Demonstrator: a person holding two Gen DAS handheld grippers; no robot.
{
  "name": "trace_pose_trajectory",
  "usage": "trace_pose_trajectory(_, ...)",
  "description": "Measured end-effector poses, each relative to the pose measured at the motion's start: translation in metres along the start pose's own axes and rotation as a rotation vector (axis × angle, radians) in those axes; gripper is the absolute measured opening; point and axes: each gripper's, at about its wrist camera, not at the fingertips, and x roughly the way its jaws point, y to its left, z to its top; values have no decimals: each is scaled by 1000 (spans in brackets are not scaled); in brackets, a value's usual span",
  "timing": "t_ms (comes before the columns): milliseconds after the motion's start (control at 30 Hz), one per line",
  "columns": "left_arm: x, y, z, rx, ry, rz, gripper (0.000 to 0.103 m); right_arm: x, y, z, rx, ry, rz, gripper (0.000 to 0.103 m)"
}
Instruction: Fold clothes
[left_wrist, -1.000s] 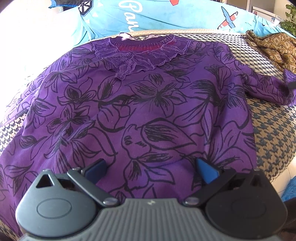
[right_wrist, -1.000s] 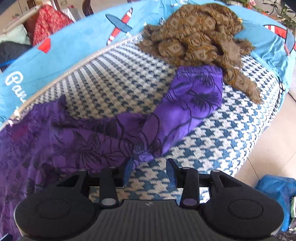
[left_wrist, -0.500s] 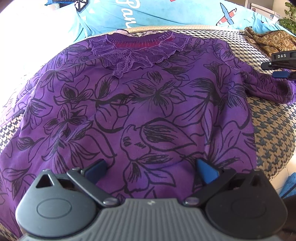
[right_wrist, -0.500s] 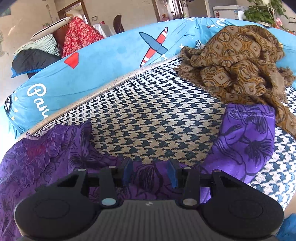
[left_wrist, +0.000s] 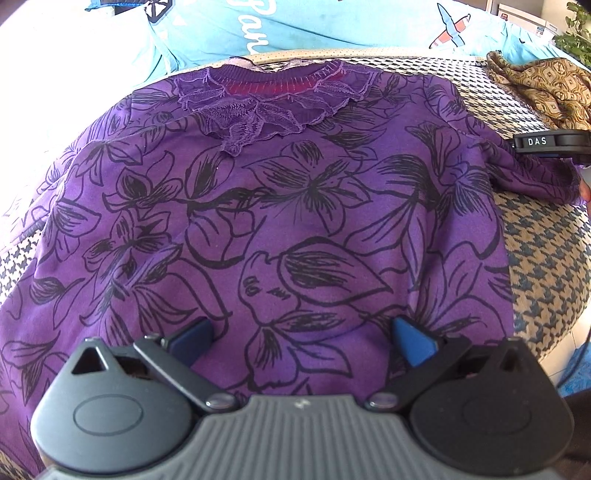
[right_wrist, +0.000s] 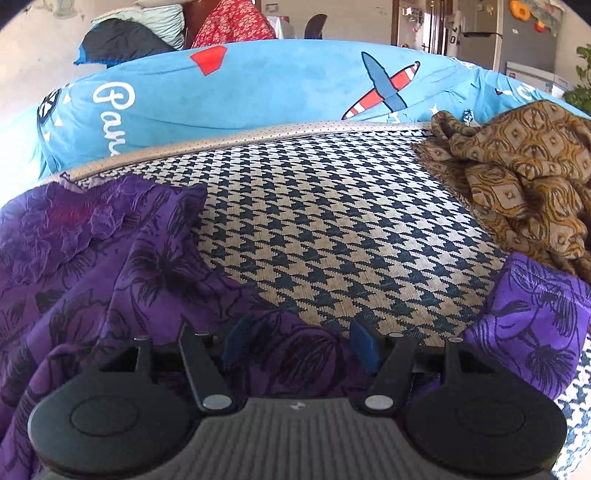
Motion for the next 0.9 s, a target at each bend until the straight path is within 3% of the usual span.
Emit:
trace_pose_trajectory(133, 0, 0, 0, -6, 1, 4, 103, 0, 5, -2, -43, -2, 17, 52)
trace_pose_trajectory(300, 0, 2, 0, -10, 0, 0, 103, -3, 16, -2, -103, -6, 38, 13)
trace_pose_trajectory(367, 0, 3, 1, -22, -1, -4, 103, -6, 14, 0, -81, -15, 26, 7)
trace_pose_trajectory(433, -1, 4, 1, -33, -4, -4, 103, -11, 6, 3, -20, -32, -2, 5)
trace_pose_trajectory(533, -2, 4, 2, -44, -2, -4, 103, -21, -24, 11, 175, -62, -81, 5)
trace_pose_trajectory(600, -2, 5, 2, -42, -1, -7, 103, -22, -42, 11, 297, -38, -88, 4)
trace_pose_trajectory(667, -4, 8, 0, -46, -2, -16, 103, -18, -44, 10, 301, 7, -121, 3)
trace_pose_trajectory(767, -8, 13, -3, -53, -4, -33, 103, -18, -31, 13, 207, 3, -278, 0)
trace_pose_trajectory(833, -10, 16, -5, -58, -6, -41, 103, -19, -35, 13, 222, 6, -391, 0)
trace_pose_trajectory(900, -14, 20, -8, -68, -9, -47, 103, -27, -43, 12, 284, 3, -347, 0)
